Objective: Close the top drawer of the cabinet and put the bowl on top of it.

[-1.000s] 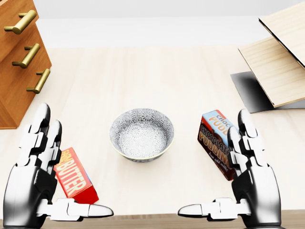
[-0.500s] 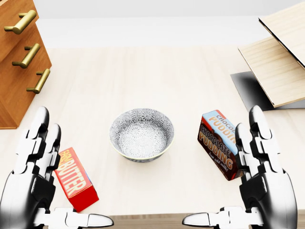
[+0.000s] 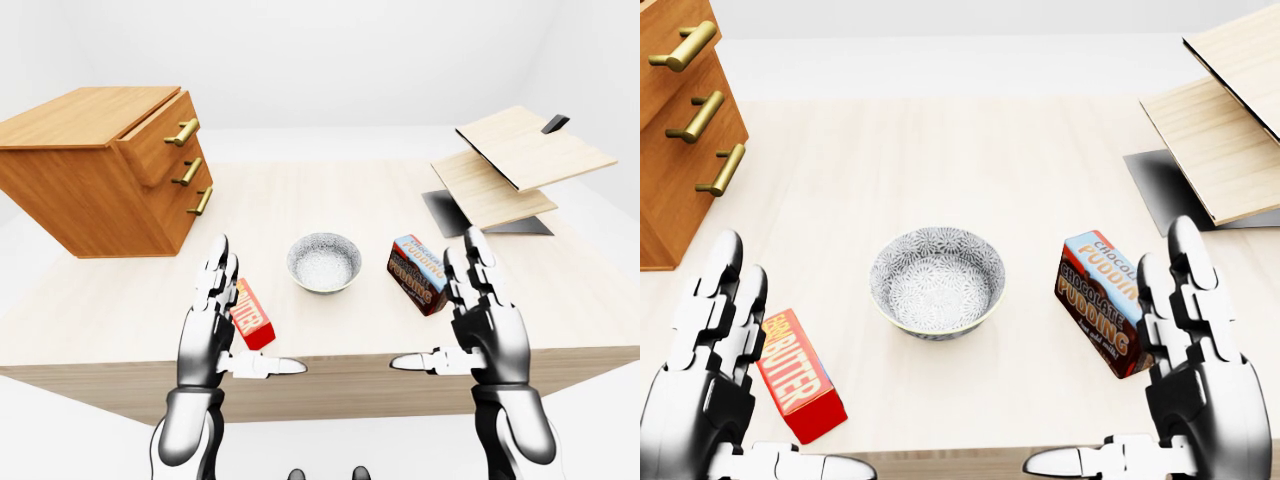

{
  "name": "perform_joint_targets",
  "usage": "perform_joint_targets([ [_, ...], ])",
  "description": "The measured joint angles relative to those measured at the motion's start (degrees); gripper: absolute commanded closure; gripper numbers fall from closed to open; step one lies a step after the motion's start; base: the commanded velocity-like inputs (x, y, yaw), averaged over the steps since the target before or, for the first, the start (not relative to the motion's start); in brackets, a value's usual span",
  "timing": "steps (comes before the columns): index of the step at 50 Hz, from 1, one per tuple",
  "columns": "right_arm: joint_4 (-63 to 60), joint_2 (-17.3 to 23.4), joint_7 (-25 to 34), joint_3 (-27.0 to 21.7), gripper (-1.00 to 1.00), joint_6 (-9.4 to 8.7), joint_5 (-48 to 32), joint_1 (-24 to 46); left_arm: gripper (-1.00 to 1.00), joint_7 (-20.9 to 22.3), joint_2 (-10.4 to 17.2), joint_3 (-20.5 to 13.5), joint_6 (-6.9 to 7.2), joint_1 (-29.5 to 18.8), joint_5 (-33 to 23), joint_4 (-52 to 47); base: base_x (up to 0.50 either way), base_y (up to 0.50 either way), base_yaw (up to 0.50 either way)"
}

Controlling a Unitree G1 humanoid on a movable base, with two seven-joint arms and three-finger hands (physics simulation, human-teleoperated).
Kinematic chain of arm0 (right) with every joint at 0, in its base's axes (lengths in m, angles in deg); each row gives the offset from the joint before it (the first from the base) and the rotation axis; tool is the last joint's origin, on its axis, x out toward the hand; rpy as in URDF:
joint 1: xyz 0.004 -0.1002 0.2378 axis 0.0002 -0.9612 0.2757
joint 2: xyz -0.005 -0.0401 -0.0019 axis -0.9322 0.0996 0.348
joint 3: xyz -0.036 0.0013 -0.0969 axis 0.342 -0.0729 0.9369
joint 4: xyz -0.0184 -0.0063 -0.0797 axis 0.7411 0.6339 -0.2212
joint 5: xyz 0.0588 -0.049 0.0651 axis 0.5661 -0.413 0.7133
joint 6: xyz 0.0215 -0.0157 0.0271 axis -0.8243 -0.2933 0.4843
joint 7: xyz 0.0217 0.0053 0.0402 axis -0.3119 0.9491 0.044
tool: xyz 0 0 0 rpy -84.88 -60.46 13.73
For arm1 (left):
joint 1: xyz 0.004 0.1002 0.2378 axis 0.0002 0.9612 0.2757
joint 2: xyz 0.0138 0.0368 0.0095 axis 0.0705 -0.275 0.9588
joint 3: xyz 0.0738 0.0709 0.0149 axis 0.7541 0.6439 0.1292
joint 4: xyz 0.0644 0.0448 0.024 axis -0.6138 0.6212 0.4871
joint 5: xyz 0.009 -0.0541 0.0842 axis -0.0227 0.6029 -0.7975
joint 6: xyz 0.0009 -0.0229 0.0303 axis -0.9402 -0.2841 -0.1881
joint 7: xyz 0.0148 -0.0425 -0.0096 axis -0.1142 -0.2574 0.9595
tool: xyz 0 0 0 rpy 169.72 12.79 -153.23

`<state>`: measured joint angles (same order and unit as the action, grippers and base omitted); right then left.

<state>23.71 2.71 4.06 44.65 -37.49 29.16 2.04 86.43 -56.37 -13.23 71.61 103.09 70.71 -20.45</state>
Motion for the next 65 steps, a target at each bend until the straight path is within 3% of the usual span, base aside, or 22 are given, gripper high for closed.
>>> perform_joint_targets([
  [50, 1.7, -0.2, 0.7, -0.7, -1.0, 0.0, 0.5, 0.3, -1.0, 0.4, -0.2, -0.6, 0.0, 0.0, 0.3, -0.6, 0.22, 0.0, 0.0],
  [65, 3.5, -0.3, 0.7, -1.2, -1.0, 0.21, 0.8, 0.7, -1.0, 0.3, -0.2, -0.4, 0.0, 0.1, 0.1, -0.1, 0.0, 0.0, 0.0],
])
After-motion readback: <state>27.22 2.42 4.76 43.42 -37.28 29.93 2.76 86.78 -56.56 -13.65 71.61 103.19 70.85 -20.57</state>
